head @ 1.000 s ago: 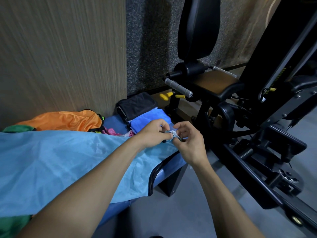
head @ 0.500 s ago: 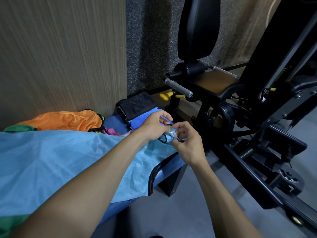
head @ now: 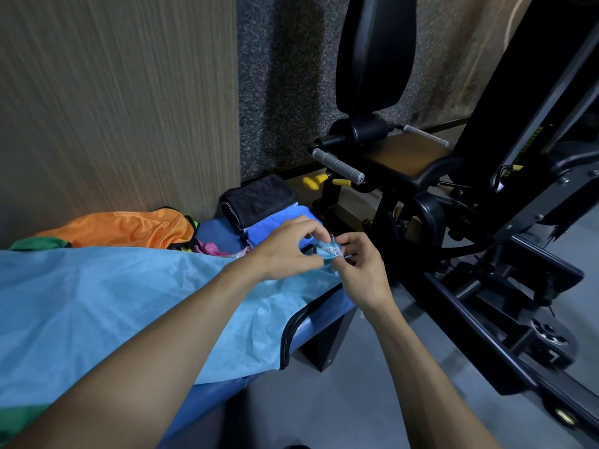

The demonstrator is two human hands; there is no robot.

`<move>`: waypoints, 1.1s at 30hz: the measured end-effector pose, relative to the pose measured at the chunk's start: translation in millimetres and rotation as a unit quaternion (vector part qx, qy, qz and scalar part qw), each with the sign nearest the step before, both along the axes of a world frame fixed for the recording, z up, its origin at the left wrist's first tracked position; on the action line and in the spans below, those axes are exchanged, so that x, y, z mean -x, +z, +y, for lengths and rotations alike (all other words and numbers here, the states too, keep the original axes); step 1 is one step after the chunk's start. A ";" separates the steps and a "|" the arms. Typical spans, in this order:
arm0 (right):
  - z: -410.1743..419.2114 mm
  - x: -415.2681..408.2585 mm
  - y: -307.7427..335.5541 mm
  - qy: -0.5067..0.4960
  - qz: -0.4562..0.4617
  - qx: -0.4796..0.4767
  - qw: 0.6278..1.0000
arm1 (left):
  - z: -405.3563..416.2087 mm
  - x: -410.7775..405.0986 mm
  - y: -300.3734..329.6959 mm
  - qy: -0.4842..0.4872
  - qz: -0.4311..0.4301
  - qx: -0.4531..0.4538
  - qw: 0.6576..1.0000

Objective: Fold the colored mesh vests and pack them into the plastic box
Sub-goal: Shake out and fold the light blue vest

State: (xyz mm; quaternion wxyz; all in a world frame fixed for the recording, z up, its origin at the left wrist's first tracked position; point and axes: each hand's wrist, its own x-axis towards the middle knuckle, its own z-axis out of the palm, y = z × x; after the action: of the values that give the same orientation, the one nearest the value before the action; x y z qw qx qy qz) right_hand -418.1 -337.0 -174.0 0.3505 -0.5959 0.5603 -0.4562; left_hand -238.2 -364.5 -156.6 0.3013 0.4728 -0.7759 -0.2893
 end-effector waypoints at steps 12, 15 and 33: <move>3.4 8.6 4.2 0.009 -0.005 0.011 1.000 | -20.7 9.7 -10.6 -0.017 0.028 0.010 0.999; 2.2 12.6 4.5 0.015 -0.008 0.013 1.000 | -22.2 8.7 -10.7 -0.047 0.053 -0.045 0.996; -4.9 15.3 5.2 0.000 -0.061 -0.037 0.997 | -41.6 36.6 -3.8 -0.019 0.018 -0.074 0.997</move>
State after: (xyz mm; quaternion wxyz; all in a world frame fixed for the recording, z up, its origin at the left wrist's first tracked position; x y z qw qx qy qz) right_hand -433.4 -341.9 -168.8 0.4057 -0.5537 0.5546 -0.4703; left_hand -274.7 -406.0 -160.4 0.2739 0.4740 -0.7557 -0.3594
